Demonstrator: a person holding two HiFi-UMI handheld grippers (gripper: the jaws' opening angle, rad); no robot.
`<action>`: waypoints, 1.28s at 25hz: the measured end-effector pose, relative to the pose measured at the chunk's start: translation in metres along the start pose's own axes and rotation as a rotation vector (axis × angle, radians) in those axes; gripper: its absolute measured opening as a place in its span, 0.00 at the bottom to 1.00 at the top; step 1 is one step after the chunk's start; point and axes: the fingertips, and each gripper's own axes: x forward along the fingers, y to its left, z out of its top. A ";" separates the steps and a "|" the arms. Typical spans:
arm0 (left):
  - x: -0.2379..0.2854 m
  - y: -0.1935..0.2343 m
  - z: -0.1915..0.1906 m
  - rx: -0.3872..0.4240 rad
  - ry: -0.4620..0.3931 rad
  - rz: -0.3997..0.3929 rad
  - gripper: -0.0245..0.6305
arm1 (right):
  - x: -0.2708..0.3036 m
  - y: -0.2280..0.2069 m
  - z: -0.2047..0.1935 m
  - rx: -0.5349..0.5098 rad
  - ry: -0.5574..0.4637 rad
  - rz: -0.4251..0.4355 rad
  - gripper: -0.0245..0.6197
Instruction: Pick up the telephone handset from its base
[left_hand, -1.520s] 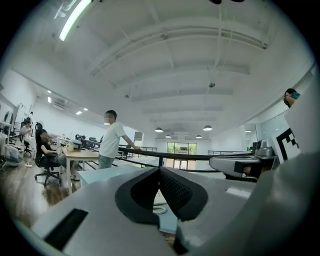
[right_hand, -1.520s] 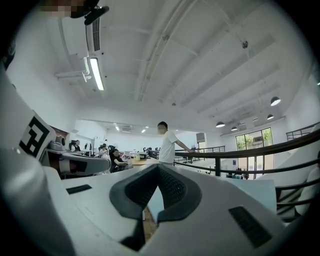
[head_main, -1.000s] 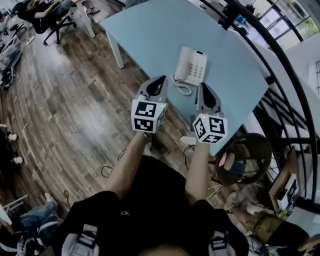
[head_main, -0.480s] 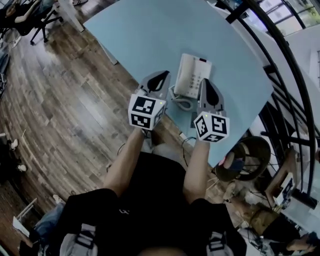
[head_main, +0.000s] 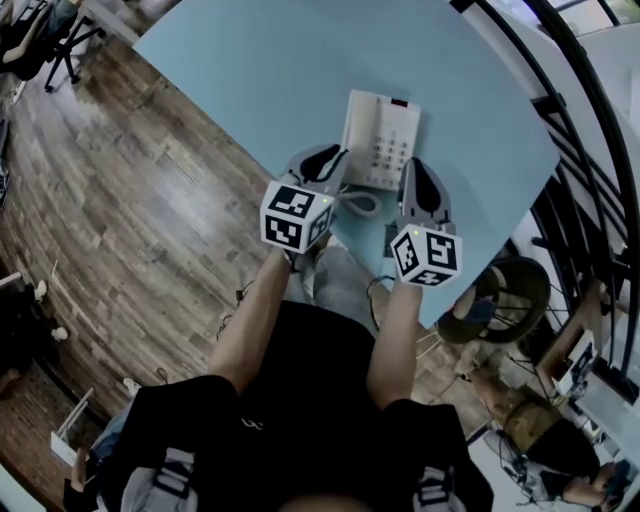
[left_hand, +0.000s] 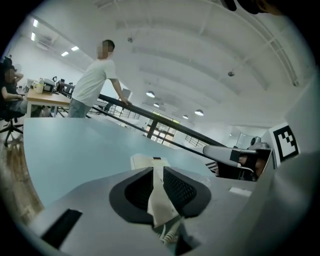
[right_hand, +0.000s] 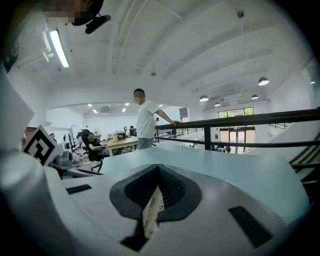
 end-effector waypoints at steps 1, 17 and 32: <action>0.005 0.002 -0.005 -0.011 0.012 -0.003 0.13 | 0.001 -0.003 -0.003 0.004 0.007 0.001 0.03; 0.068 0.025 -0.045 -0.157 0.118 -0.051 0.27 | 0.002 -0.029 -0.050 0.034 0.102 -0.003 0.03; 0.089 0.010 -0.050 -0.255 0.192 -0.191 0.22 | 0.006 -0.031 -0.052 0.044 0.103 -0.003 0.03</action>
